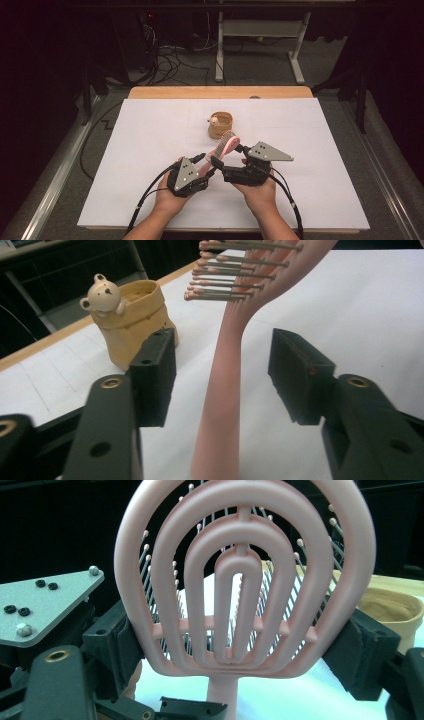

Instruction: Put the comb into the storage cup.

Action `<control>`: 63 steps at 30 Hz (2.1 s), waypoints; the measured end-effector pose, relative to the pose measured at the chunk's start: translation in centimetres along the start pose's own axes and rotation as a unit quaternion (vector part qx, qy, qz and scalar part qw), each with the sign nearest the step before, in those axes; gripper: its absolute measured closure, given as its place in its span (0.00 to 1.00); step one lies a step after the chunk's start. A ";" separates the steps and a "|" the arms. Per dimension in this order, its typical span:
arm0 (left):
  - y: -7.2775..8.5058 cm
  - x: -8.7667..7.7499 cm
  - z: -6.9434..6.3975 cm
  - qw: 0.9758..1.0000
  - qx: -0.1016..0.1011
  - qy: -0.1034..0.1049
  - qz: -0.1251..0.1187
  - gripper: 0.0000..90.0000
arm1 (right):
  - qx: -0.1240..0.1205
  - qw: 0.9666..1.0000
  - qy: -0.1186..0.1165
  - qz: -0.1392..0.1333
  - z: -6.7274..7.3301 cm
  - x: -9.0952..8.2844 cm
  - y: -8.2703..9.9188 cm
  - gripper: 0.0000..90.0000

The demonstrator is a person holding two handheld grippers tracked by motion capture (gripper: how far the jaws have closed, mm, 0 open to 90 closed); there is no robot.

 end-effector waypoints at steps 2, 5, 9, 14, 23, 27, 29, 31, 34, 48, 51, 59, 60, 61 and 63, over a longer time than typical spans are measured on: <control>0.0 0.0 0.0 1.000 -0.007 0.005 0.002 0.44 | 0.000 1.000 0.001 0.000 -0.1 0.0 0.0 0.23; 0.0 0.0 0.0 1.000 -0.011 0.016 0.002 0.38 | 0.000 1.000 0.003 0.001 -0.2 0.0 0.0 0.23; 0.0 -0.3 0.3 0.999 -0.026 0.034 -0.001 0.32 | 0.000 1.000 0.004 -0.001 -0.3 -0.2 -0.1 0.23; 0.2 -1.1 0.9 0.998 -0.035 0.052 -0.005 0.27 | -0.004 1.000 0.006 0.001 -0.4 -0.3 -0.1 0.23; 1.1 -2.4 2.2 0.998 -0.046 0.051 -0.013 0.12 | -0.007 1.000 0.013 -0.001 -0.6 -0.5 -0.3 0.23; 1.7 -2.8 2.7 0.997 -0.060 0.051 -0.015 0.07 | -0.006 1.000 0.016 -0.002 -0.8 -0.7 -0.3 0.23; 1.9 -3.0 3.0 0.996 -0.064 0.051 -0.017 0.05 | -0.007 1.000 0.017 -0.002 -0.9 -0.8 -0.3 0.23; 2.2 -3.3 3.4 0.996 -0.069 0.049 -0.020 0.03 | -0.007 1.000 0.018 -0.003 -1.0 -0.9 -0.3 0.23; 2.7 -3.9 4.2 0.996 -0.073 0.041 -0.019 0.00 | -0.006 1.000 0.019 -0.002 -1.1 -1.1 -0.3 0.23; 5.1 -6.4 7.3 0.995 -0.094 0.004 -0.027 0.00 | -0.010 0.999 0.031 -0.006 -1.6 -1.9 -0.5 0.23; 5.6 -6.6 7.7 0.994 -0.105 0.003 -0.031 0.00 | -0.009 0.999 0.034 -0.006 -1.8 -2.1 -0.4 0.23; 6.2 -7.3 8.8 0.992 -0.119 -0.008 -0.036 0.00 | -0.007 0.999 0.043 -0.005 -2.5 -2.5 -0.3 0.23; 6.3 -7.3 8.9 0.992 -0.119 -0.007 -0.036 0.00 | -0.008 0.999 0.044 -0.006 -2.5 -2.6 -0.4 0.23; 6.4 -7.4 9.0 0.992 -0.121 -0.007 -0.037 0.00 | -0.009 0.999 0.045 -0.006 -2.6 -2.7 -0.4 0.23; 6.5 -7.5 9.1 0.992 -0.123 -0.007 -0.036 0.00 | -0.010 0.999 0.048 -0.007 -2.8 -2.9 -0.4 0.23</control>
Point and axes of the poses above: each handheld gripper's, and its own axes: x roughly forward along the jaws, y roughly out of its underside, z roughly to its left, the point moved 5 cm from there along x, roughly forward along the jaws, and after that the axes turned 5 degrees about z, right-handed, at the moved point
